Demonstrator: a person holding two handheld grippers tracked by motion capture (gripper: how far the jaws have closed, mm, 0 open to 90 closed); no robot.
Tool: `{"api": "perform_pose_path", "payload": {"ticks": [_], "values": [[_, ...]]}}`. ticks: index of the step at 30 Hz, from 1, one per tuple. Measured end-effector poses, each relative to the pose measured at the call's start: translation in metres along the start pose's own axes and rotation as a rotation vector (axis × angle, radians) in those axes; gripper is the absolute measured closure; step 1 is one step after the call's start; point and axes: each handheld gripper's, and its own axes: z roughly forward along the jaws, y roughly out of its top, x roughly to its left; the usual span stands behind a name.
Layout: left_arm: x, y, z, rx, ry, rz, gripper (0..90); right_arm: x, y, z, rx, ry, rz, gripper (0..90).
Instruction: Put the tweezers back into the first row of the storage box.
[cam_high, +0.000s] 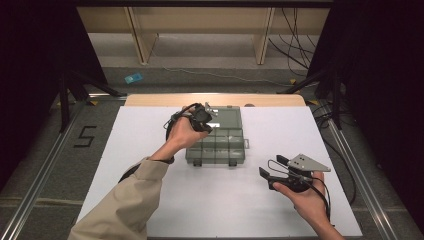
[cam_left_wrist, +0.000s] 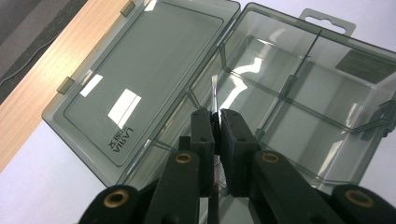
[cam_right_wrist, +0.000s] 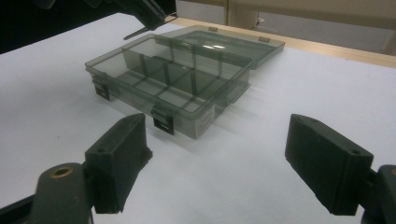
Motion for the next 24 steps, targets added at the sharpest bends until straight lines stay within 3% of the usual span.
{"api": "perform_pose_path", "payload": {"ticks": [12,20,22,24], "values": [[0.0066,-0.0015,0.0047,0.010,-0.006,0.009,83.6,0.0004,0.0001,-0.0005,0.009,0.005,0.005,21.8],[0.0080,-0.0030,0.0080,-0.003,0.011,0.027,83.6,0.0003,0.0001,-0.0005,0.010,0.007,0.006,21.9],[0.0077,-0.0032,0.0087,-0.004,0.013,0.027,83.6,0.0001,0.0008,-0.0027,0.035,-0.006,-0.001,21.9],[0.0075,-0.0031,0.0088,0.004,0.006,0.027,83.6,0.0003,0.0001,-0.0004,0.010,0.007,0.006,21.9]]}}
